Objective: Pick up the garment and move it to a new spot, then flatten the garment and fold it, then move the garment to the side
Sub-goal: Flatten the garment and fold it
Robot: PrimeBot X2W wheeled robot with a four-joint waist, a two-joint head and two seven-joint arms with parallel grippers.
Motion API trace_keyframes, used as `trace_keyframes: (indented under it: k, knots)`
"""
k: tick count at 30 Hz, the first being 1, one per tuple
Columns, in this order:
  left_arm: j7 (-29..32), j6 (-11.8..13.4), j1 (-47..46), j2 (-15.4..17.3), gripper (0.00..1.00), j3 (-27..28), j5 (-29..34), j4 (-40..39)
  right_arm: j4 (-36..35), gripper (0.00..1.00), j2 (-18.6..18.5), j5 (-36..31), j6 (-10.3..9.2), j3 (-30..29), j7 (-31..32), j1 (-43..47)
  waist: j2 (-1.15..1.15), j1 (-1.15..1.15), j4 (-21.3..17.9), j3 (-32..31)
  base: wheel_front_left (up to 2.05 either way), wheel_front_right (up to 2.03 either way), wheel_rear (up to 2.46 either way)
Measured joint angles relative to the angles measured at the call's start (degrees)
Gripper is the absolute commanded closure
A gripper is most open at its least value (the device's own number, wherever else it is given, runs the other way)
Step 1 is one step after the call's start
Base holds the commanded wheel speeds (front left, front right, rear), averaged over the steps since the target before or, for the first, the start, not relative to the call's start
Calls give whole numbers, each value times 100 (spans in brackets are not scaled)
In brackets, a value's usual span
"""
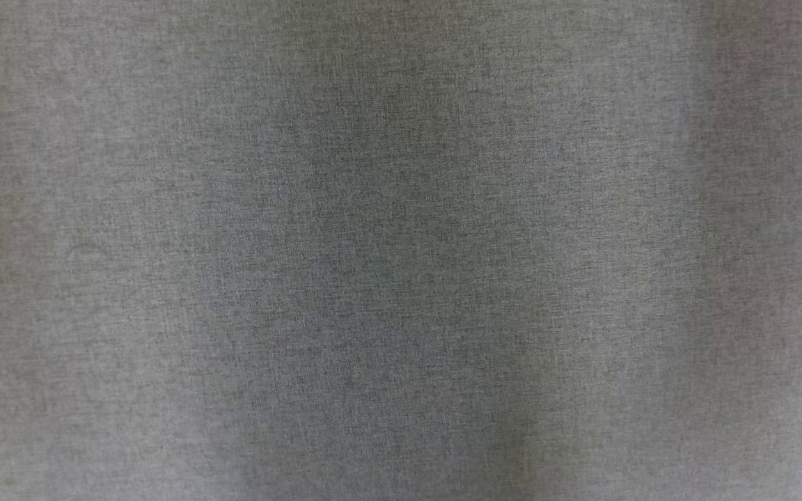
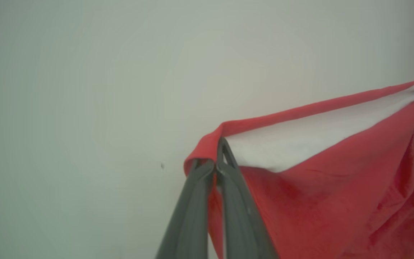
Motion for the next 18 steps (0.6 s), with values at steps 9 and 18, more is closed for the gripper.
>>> trace_keyframes:
  k: [9,18]
  knots:
    - [-207,-1,-157,90,100,-474,-427,267,180,100,-24,314,0,445,-165,-77,-1,0,-28,-42,0,0,0]
    - [-508,-1,472,270,100,-743,-910,44,9,100,-63,837,0,898,-482,586,-1,-1,-50,-327,0,0,0]
